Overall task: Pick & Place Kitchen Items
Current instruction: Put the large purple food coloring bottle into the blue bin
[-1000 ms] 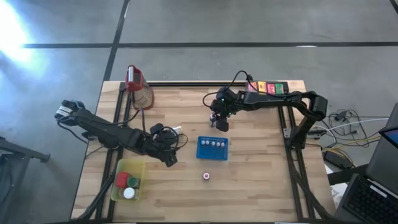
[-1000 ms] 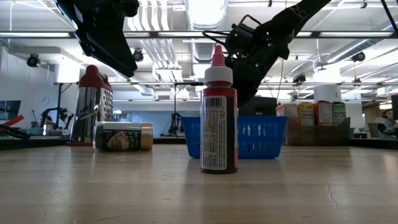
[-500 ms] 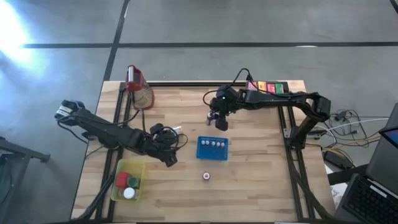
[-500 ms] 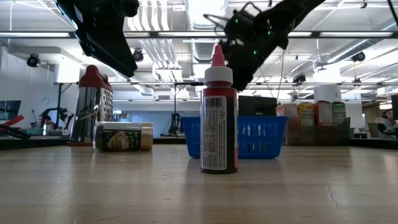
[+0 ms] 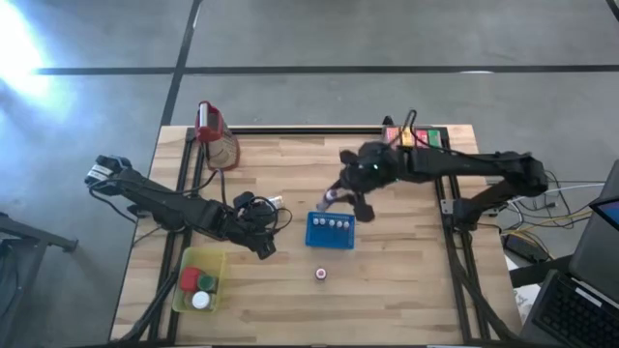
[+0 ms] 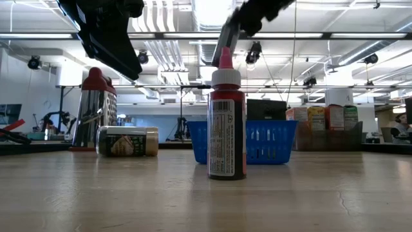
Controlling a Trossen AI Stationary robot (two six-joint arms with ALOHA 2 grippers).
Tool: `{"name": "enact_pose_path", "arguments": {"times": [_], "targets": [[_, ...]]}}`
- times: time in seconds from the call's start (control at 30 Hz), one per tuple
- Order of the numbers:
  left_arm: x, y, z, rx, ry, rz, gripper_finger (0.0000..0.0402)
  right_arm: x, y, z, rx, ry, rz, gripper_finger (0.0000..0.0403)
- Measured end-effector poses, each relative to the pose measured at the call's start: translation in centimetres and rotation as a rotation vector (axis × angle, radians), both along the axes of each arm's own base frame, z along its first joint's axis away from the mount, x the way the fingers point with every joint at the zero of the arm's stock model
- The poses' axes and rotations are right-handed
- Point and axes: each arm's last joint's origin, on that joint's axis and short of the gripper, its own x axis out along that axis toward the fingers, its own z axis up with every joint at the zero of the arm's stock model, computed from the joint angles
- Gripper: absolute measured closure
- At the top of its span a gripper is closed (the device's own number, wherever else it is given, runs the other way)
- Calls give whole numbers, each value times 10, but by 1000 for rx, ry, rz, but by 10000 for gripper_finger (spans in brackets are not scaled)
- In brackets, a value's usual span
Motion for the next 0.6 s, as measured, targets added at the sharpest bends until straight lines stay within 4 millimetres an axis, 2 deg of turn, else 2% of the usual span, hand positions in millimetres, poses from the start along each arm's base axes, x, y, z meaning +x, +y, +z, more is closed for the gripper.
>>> {"name": "enact_pose_path", "arguments": {"times": [0.13, 0.3, 0.4, 0.6], "targets": [[0, 0, 0, 0, -1, 0, 170, -2, 31, 3, 1, -10, 100, 281], [0, 0, 0, 0, 0, 0, 170, 3, 62, -5, -26, 4, 215, 291], [0, 0, 0, 0, 0, 0, 170, 9, 66, -14, -29, 27, 223, 286], [0, 0, 0, 0, 0, 0, 170, 23, 63, -32, -27, 78, 205, 283]]}}
